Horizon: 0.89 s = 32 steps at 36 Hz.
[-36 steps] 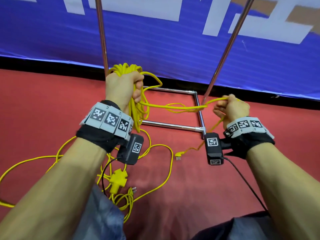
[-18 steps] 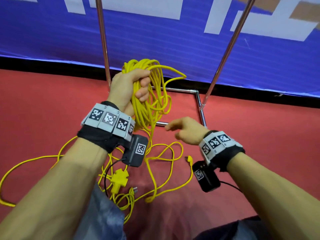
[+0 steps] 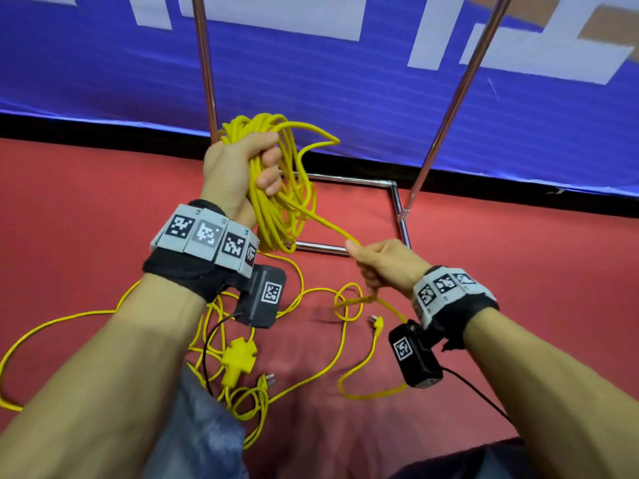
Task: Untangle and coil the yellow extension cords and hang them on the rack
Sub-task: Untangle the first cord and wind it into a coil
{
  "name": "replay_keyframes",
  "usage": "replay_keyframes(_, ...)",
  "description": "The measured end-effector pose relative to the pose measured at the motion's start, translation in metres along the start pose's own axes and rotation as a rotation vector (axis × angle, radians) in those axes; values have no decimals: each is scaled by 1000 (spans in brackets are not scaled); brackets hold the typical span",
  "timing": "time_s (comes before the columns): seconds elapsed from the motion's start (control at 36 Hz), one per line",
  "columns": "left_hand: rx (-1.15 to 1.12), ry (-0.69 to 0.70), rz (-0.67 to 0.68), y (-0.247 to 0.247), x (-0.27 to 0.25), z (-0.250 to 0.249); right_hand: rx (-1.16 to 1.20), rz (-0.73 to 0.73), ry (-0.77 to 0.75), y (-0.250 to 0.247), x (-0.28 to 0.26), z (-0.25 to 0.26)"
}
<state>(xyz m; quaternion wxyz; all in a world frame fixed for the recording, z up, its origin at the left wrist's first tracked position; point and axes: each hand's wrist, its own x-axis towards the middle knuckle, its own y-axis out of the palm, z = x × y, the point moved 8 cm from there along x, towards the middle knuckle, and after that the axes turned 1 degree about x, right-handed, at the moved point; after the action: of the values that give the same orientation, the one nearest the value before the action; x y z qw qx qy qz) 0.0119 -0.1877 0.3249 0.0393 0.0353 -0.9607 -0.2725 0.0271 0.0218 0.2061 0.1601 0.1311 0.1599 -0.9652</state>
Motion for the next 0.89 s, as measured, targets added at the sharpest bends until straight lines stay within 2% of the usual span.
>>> replay_keyframes(0.11, 185, 13, -92, -12, 4, 4, 359, -91, 73, -21, 0, 16)
replay_keyframes(0.17, 316, -34, -135, -18, 6, 12, 517, -72, 80, -24, -1, 28)
replay_keyframes(0.25, 457, -84, -162, -22, 5, 24, 588, -18, 16, -17, -5, 49)
replay_keyframes(0.33, 450, -138, -158, -17, 3, 38, 548, 21, -132, -4, -12, 72)
replay_keyframes(0.42, 337, -246, -113, -3, -4, 56, 447, 54, -240, 11, -19, 88)
replay_keyframes(0.53, 247, -395, -35, 11, -16, 80, 196, 77, -325, 30, -22, 98)
replay_keyframes(0.61, 159, -474, -15, 16, -23, 87, 119, 69, -332, 34, -21, 95)
replay_keyframes(0.78, 137, -443, -21, 22, -23, 90, 100, 18, -289, 26, -19, 83)
replay_keyframes(0.89, 175, -363, -47, 24, -20, 84, 115, 29, -235, 25, -18, 71)
